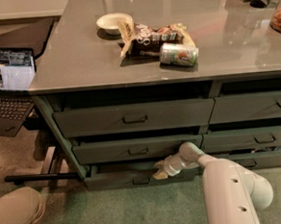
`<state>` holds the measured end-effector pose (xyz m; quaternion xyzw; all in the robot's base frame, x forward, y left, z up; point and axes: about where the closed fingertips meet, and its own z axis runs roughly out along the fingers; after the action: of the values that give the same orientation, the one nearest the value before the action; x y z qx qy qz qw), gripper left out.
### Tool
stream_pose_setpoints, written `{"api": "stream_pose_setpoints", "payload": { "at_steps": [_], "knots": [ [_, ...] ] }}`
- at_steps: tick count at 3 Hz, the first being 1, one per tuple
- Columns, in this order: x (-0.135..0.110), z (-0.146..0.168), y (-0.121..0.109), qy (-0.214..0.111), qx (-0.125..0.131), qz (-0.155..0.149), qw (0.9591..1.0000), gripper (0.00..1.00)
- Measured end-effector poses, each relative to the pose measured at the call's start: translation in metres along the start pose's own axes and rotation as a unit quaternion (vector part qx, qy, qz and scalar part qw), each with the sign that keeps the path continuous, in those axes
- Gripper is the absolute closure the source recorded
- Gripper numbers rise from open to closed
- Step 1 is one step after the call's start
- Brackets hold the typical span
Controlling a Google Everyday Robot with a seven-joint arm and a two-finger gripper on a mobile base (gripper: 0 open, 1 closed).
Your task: Open bottom drawer
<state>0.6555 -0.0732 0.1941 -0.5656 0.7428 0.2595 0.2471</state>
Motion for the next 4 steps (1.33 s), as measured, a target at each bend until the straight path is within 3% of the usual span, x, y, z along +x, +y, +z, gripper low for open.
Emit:
{"api": "stream_pose_setpoints", "payload": {
  "at_steps": [1, 2, 3, 4],
  "knots": [
    [-0.001, -0.001, 0.000, 0.000, 0.000, 0.000, 1.0000, 0.88],
    [0.016, -0.002, 0.009, -0.003, 0.000, 0.003, 1.0000, 0.69],
    [0.015, -0.003, 0.009, -0.003, 0.000, 0.003, 1.0000, 0.46],
    [0.039, -0.001, 0.028, -0.004, -0.004, -0.009, 0.9999, 0.23]
  ]
}}
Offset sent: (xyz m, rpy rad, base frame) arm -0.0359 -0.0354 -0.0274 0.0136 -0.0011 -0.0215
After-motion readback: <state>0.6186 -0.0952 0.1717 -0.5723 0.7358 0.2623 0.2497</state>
